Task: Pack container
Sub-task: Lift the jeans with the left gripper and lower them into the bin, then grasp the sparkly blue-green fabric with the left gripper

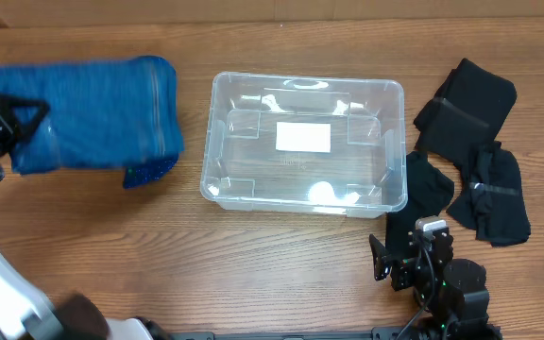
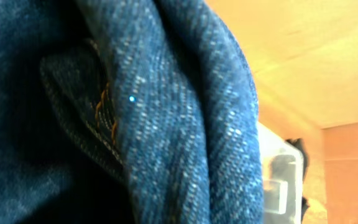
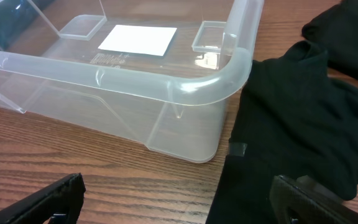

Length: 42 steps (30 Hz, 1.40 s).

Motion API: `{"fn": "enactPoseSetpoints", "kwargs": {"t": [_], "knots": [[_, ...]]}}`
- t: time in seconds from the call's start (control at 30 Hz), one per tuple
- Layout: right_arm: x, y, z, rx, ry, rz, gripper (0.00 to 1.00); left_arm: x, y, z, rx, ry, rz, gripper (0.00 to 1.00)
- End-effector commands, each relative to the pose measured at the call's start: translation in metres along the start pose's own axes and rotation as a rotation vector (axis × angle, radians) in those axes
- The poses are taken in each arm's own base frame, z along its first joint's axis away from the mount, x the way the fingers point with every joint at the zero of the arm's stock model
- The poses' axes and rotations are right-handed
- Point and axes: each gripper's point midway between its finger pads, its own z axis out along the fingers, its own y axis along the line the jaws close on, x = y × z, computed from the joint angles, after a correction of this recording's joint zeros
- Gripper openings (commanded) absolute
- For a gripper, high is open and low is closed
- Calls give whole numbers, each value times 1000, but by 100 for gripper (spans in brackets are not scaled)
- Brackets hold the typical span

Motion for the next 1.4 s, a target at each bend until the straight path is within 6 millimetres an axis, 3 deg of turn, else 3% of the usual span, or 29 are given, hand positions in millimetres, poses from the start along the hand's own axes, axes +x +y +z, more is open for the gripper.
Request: {"fn": "enactPoseSetpoints", "kwargs": {"t": [0.0,0.03,0.17,0.23,0.3,0.4,0.43,0.5,0.53,0.57,0.6,0.63,0.7,0.73,0.77,0.8,0.83,0.93,1.0,1.03,1.17,1.27,1.37], "knots": [[6,0,3,-6,10,7,100,20,-146,-27,339,-34,67,4],[6,0,3,-6,10,7,100,24,-169,-18,344,-33,88,4],[6,0,3,-6,10,7,100,69,-246,66,289,57,101,4],[6,0,3,-6,10,7,100,103,-275,125,274,153,78,4],[6,0,3,-6,10,7,100,141,-268,182,172,264,48,4],[6,0,3,-6,10,7,100,194,-241,247,34,428,32,4],[6,0,3,-6,10,7,100,209,-228,265,-14,476,25,4],[6,0,3,-6,10,7,100,222,-212,279,-74,525,11,4],[6,0,3,-6,10,7,100,221,-210,279,-75,526,19,12],[6,0,3,-6,10,7,100,214,-210,276,-59,515,36,93],[6,0,3,-6,10,7,100,200,-209,268,-36,496,56,100],[6,0,3,-6,10,7,100,182,-204,256,-26,467,76,100],[6,0,3,-6,10,7,100,141,-177,226,-59,390,104,100],[6,0,3,-6,10,7,100,114,-153,208,-95,342,103,100],[6,0,3,-6,10,7,100,82,-117,188,-137,297,88,100],[6,0,3,-6,10,7,100,67,-90,179,-173,286,92,100],[6,0,3,-6,10,7,100,46,-39,168,-255,278,92,100],[6,0,3,-6,10,7,100,19,46,165,-339,290,58,100],[6,0,3,-6,10,7,100,21,104,178,-365,355,4,100],[6,0,3,-6,10,7,100,24,114,183,-364,374,-6,100],[6,0,3,-6,10,7,100,50,171,240,-272,499,36,100],[6,0,3,-6,10,7,100,54,173,272,-173,493,98,100],[6,0,3,-6,10,7,100,44,166,288,-150,442,143,100]]}}
